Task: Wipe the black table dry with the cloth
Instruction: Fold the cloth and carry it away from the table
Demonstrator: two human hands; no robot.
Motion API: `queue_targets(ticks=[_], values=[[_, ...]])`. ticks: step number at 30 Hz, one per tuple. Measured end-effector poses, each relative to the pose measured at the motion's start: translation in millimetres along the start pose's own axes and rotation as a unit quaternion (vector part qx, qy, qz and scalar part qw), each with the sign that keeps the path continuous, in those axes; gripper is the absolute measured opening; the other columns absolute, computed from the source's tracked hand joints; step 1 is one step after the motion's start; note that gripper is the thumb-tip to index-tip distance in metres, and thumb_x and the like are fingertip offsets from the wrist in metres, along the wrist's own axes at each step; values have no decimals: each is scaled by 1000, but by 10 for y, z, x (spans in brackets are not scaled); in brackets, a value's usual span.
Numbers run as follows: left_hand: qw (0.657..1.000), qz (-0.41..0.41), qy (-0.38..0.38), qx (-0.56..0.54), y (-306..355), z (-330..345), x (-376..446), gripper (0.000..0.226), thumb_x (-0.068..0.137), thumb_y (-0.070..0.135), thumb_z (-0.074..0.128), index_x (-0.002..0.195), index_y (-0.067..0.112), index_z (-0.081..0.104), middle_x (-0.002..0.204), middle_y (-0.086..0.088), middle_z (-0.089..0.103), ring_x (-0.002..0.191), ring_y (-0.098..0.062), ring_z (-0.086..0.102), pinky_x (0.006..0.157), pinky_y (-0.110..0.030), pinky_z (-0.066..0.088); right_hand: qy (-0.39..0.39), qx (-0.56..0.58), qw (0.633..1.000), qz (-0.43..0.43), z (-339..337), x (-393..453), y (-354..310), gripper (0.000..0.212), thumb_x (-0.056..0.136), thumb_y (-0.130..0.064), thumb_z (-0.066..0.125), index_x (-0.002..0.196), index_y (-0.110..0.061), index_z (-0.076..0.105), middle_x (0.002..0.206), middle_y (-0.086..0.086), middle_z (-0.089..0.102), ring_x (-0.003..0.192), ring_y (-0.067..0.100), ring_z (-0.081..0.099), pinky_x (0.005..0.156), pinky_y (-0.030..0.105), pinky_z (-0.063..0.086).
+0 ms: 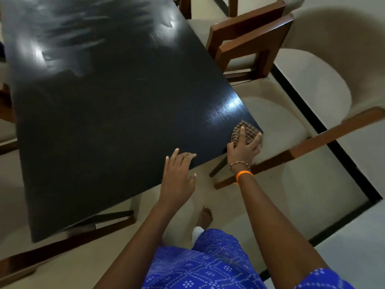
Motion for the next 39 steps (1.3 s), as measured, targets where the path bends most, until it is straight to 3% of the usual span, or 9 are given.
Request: queue_targets(ticks=[7, 13, 16, 19, 23, 26, 29, 35, 39], values=[[995, -47, 10, -85, -446, -269, -264, 45, 87, 3, 52, 129, 18, 47, 138, -2, 46, 138, -17, 26, 114, -31, 20, -42, 101, 991, -78, 487, -1298, -446, 67, 81, -4, 54, 144, -19, 34, 152, 29, 6, 141, 42, 13, 117, 43, 17], [992, -36, -9, -124, -413, -242, -305, 37, 86, 4, 51, 119, 21, 53, 117, 3, 51, 108, -8, 47, 81, -14, 35, -204, 204, 936, -202, 598, -1991, -428, 60, 83, -5, 57, 139, -17, 41, 137, 16, 32, 118, 29, 44, 98, 34, 45], [989, -29, -31, -142, -261, -151, -267, 27, 85, 7, 51, 106, 22, 56, 101, 8, 49, 91, -6, 53, 69, -8, 38, -253, 252, 922, -151, 405, -1847, -212, 53, 79, -13, 46, 132, -12, 50, 128, 17, 46, 109, 24, 49, 91, 12, 41], [988, -67, -102, -97, -78, 54, -198, 8, 87, 18, 51, 89, 19, 59, 85, 8, 54, 74, -5, 52, 56, -8, 35, -268, 323, 906, -46, 127, -1612, 91, 44, 87, 1, 42, 130, -4, 51, 128, 21, 55, 118, 34, 52, 102, 36, 42], [908, -142, -356, -168, 399, 554, -184, 43, 95, 45, 37, 111, 13, 61, 99, -7, 63, 84, -14, 55, 70, -26, 40, -198, 388, 900, 17, -447, -1348, 517, 54, 86, 15, 37, 136, -4, 45, 140, 15, 48, 127, 21, 46, 108, 29, 33], [886, -99, -371, -258, 988, 852, -9, 46, 95, 47, 36, 117, 14, 60, 108, -7, 66, 88, -10, 59, 67, -21, 42, -149, 380, 913, -3, -880, -1153, 803, 61, 83, 15, 50, 139, -6, 40, 143, 15, 44, 129, 21, 42, 114, 35, 30], [828, -91, -398, -384, 1648, 1233, 127, 37, 96, 33, 42, 118, 10, 60, 108, -11, 66, 89, -15, 66, 68, -19, 52, -120, 351, 929, -4, -1222, -961, 1182, 67, 81, 3, 64, 140, -14, 39, 149, 11, 31, 138, 14, 29, 111, 21, 25], [831, -102, -383, -390, 2581, 1897, 287, 28, 87, 16, 59, 114, 9, 62, 111, -15, 67, 104, -29, 64, 91, -42, 52, -14, 422, 906, 22, -2007, -540, 2043, 55, 84, 9, 58, 135, -5, 44, 142, 10, 44, 134, 16, 40, 109, 21, 36], [805, -136, -396, -421, 3019, 2241, 357, 28, 86, 15, 62, 113, 9, 61, 104, -10, 70, 94, -23, 67, 71, -32, 56, 50, 486, 865, 116, -2234, -295, 2588, 58, 89, 0, 56, 141, -13, 35, 143, 1, 41, 129, 15, 41, 107, 33, 41]])
Point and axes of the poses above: each hand's wrist, its own x-axis towards the middle knuckle, its own z-axis out of the palm, y = z × x, the point moved 6 cm from there along x, towards the middle knuckle
